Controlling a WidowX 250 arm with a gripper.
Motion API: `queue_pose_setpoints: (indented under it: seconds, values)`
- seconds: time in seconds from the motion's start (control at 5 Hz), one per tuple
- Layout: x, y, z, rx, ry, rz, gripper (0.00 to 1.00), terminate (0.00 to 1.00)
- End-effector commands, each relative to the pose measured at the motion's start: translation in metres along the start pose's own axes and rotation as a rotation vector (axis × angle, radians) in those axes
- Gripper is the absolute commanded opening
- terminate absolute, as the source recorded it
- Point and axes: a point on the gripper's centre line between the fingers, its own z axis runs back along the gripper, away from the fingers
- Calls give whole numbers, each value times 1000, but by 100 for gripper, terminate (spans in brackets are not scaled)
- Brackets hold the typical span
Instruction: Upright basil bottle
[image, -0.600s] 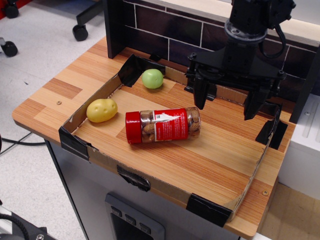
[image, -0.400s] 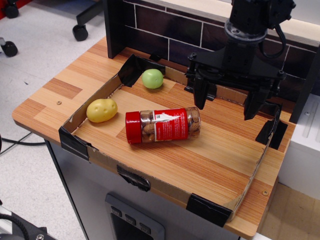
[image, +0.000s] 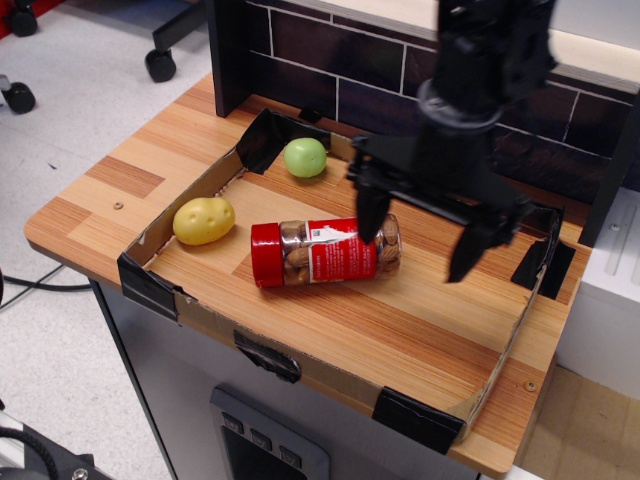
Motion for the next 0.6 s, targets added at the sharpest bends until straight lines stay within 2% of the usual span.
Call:
queue_pose_setpoints:
  seconds: [0.0, 0.2, 0.4]
  values:
    - [1, 61, 19, 10, -47, -404, 100, 0]
    - [5, 79, 16, -15, -80, -567, 100, 0]
    - [3, 87, 12, 18, -73, -675, 100, 0]
